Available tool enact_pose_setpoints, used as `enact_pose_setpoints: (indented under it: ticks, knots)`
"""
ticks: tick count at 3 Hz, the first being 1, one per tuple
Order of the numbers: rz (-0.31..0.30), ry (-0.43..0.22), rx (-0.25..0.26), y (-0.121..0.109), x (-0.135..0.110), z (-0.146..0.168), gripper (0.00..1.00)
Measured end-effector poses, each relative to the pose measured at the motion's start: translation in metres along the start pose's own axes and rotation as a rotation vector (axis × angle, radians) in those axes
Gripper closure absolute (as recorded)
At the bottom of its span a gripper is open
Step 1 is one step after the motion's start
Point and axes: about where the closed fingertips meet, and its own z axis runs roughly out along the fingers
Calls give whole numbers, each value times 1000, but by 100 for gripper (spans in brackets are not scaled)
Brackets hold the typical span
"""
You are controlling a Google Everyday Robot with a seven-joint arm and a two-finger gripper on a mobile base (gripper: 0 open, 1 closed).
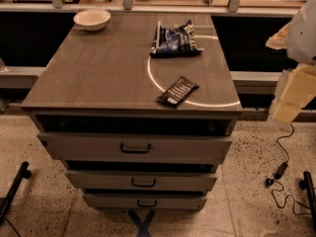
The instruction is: Move blue chip bag near rxbar chocolate
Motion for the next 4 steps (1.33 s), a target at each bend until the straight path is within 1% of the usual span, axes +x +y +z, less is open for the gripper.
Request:
enact_pose_setpoints:
  ticks: [1,2,3,4]
  knots:
    - [0,0,0,0,0,0,0]
    - [37,24,87,-21,2,4,0]
    - [102,81,262,-83,17,16,0]
    - [109,79,379,-142,21,25,0]
